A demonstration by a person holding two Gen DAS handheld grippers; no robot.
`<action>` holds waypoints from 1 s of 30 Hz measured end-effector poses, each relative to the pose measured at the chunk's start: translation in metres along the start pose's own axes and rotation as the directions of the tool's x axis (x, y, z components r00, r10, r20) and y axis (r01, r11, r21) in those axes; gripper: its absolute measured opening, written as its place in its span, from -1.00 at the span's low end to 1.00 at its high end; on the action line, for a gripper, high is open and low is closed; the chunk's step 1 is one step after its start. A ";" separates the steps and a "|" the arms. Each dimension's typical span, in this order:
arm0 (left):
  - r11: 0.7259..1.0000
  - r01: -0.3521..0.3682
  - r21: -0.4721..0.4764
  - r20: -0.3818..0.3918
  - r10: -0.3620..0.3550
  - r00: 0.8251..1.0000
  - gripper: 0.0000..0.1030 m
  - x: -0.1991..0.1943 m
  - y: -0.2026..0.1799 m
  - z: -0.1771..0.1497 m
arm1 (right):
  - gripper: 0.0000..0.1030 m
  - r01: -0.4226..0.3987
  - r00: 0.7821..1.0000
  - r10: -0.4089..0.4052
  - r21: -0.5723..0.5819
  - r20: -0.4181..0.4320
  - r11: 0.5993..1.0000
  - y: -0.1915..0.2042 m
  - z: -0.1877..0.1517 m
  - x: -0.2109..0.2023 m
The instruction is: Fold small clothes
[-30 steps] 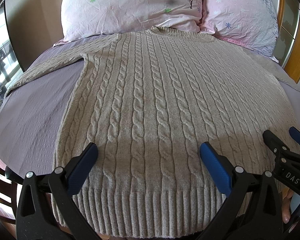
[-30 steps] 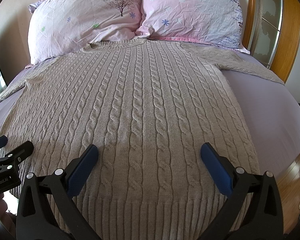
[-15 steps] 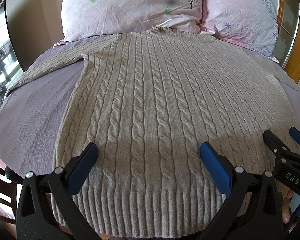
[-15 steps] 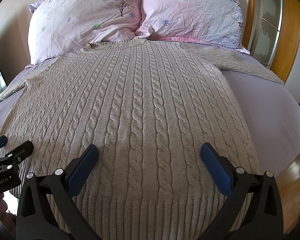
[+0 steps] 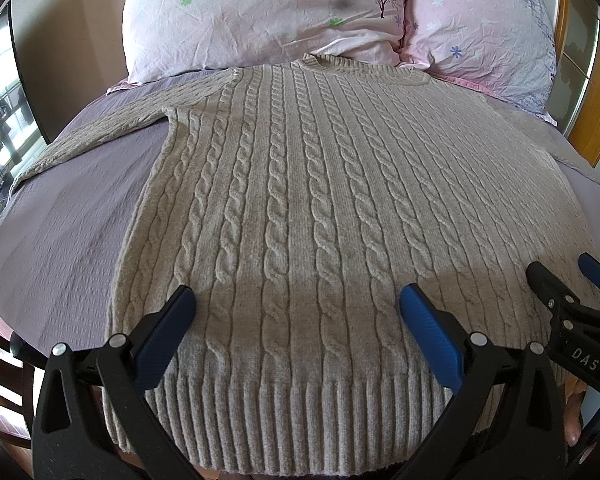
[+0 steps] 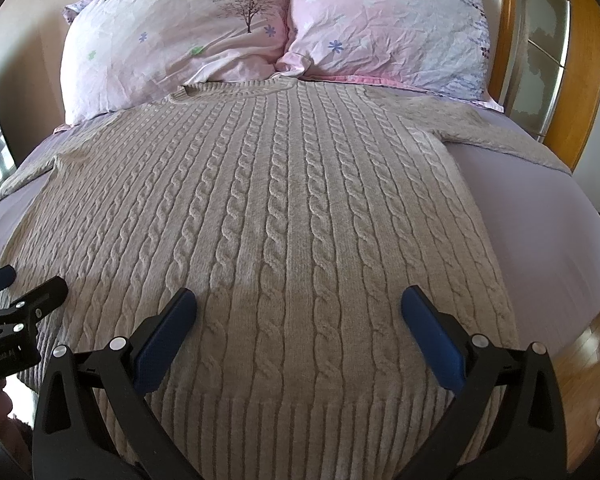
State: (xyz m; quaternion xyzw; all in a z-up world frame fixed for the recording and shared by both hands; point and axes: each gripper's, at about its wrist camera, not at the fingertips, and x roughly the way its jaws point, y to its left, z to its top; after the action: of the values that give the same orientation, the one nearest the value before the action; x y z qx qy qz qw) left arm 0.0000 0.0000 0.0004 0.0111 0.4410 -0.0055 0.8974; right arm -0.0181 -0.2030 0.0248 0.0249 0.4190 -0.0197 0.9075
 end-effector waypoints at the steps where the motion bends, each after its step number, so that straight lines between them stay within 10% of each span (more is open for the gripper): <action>1: 1.000 0.000 0.000 0.000 0.000 1.000 0.97 0.000 0.000 0.000 | 0.97 -0.006 1.000 0.006 -0.007 -0.002 1.000 0.000 -0.001 -0.001; 10: 0.998 0.029 0.062 0.026 -0.031 0.999 0.97 -0.001 0.002 0.006 | 0.97 -0.208 0.977 0.209 -0.025 0.047 0.978 -0.044 0.019 -0.002; 15: 0.990 0.135 0.049 0.121 -0.140 0.983 0.97 -0.013 0.023 0.023 | 0.97 -0.109 0.986 0.069 0.274 0.152 0.955 -0.164 0.078 0.002; 19: 0.973 0.227 0.042 0.291 -0.229 0.929 0.97 -0.025 0.056 0.054 | 0.61 -0.038 0.989 -0.056 0.603 0.137 0.797 -0.292 0.113 0.036; 25: 0.960 0.251 -0.126 0.326 -0.199 0.924 0.97 -0.006 0.117 0.095 | 0.07 0.050 0.992 -0.123 0.863 0.014 0.502 -0.422 0.119 0.096; 30: 0.926 0.261 -0.273 0.333 -0.163 0.929 0.97 0.009 0.166 0.108 | -0.10 0.057 0.986 -0.164 0.900 0.016 0.433 -0.454 0.120 0.122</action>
State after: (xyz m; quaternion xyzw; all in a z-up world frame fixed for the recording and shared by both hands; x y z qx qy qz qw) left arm 0.0943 0.1635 0.0617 -0.1800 0.2913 -0.0355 0.9389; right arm 0.1263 -0.6653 -0.0030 0.4722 0.2994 -0.2985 0.7735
